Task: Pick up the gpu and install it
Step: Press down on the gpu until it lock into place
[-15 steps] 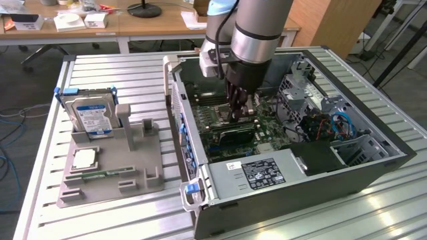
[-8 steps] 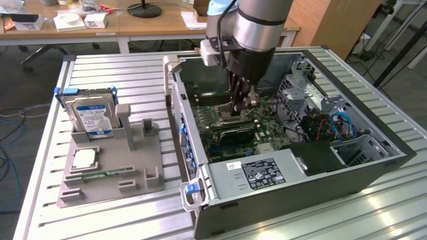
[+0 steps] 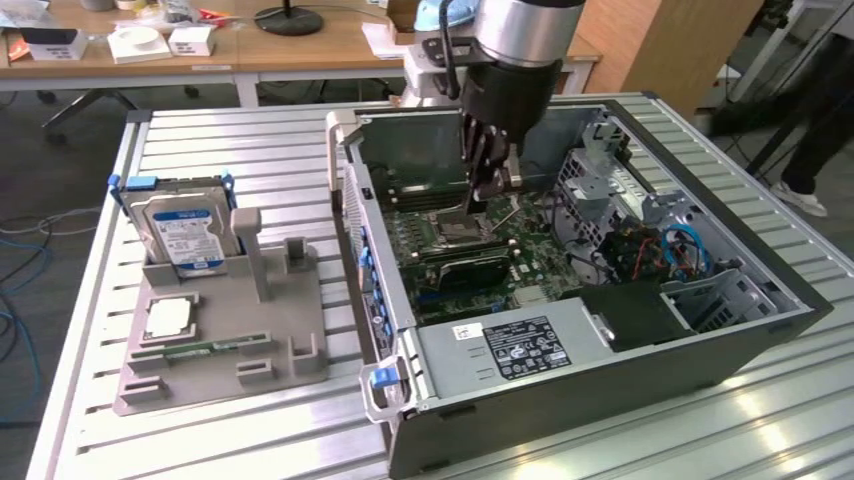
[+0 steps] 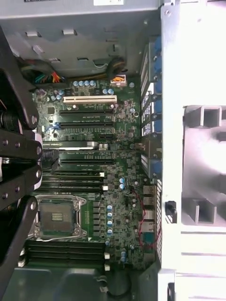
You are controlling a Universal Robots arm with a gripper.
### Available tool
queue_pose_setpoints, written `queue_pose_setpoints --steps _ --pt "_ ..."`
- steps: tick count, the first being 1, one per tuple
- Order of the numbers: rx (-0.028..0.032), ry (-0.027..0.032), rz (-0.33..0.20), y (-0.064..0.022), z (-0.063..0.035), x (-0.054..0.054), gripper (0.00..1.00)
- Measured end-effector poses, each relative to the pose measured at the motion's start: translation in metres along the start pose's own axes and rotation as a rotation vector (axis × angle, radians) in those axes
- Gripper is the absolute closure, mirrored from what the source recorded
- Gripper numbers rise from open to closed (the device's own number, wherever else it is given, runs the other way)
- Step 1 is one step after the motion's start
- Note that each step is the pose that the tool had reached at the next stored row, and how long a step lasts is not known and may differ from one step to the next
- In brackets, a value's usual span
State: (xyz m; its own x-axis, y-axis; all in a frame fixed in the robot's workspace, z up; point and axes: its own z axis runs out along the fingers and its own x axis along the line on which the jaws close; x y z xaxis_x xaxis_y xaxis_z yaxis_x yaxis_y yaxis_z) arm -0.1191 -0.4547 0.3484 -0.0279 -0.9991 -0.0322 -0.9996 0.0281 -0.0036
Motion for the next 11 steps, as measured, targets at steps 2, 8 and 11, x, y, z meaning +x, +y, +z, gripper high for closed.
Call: queue_pose_setpoints --steps 2,8,11 --pt "0.0 0.0002 0.0 0.0 -0.006 -0.0002 0.9" --pt "0.0 0.0002 0.0 0.0 -0.0121 -0.0004 0.9" --pt "0.0 0.0002 0.0 -0.0001 -0.0121 -0.0004 0.9"
